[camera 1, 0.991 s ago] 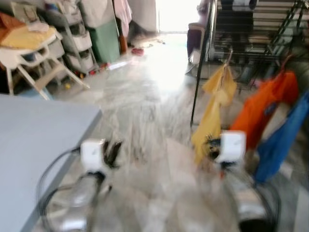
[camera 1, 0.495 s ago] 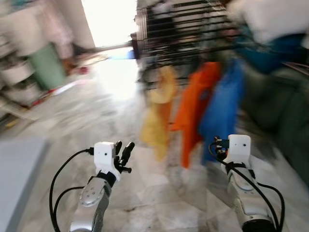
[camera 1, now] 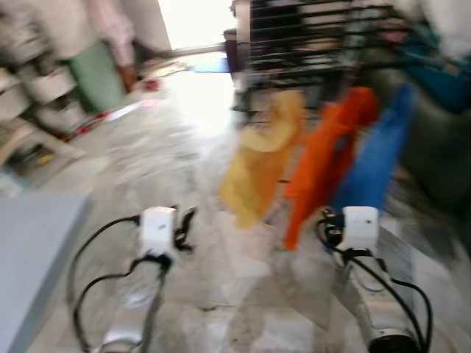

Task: Hang hanger

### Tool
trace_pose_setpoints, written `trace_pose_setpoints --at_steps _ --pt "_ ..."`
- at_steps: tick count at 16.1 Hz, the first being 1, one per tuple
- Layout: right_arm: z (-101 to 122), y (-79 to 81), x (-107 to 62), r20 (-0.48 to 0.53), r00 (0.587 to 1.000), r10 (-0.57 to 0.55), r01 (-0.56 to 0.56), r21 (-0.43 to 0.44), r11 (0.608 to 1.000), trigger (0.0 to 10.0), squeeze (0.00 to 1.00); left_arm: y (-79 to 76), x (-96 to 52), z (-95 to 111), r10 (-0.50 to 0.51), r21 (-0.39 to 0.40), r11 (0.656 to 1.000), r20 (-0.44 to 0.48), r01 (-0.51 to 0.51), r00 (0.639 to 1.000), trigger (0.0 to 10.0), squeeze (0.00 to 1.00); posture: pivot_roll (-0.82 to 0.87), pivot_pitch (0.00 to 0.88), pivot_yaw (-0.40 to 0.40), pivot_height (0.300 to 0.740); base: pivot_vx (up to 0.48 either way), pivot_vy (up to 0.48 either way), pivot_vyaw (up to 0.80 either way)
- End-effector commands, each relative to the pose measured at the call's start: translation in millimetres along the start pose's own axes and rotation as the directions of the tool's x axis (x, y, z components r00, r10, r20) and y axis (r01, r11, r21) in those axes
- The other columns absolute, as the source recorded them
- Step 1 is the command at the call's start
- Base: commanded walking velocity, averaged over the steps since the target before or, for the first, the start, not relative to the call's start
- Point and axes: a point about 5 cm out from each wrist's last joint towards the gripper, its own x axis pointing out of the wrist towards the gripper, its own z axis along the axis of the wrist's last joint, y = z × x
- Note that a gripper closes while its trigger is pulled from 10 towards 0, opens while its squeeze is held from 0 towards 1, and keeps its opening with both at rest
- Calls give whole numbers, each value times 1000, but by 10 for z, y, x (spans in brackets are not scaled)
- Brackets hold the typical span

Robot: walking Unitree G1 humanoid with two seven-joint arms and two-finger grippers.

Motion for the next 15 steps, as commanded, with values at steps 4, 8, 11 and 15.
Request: trace_pose_setpoints --at_steps 4,8,11,15 --pt "24 124 -82 36 996 76 -76 -14 997 10000 0 107 -74 -79 48 13 999 -29 -48 998 10000 0 -51 0 90 740 0 0 0" --pt "-9 112 -132 25 997 69 -69 -8 998 10000 0 129 -125 -150 61 12 998 -55 -61 997 10000 0 -59 0 95 740 0 0 0" --pt "13 65 -139 40 998 42 -42 -4 999 10000 0 87 -114 -147 28 -10 1000 -56 -28 998 10000 0 -62 0 99 740 0 0 0" --pt "20 81 -148 44 998 49 -49 -8 999 10000 0 83 -105 -131 16 -22 1000 -50 -17 999 10000 0 -61 0 102 740 0 0 0"
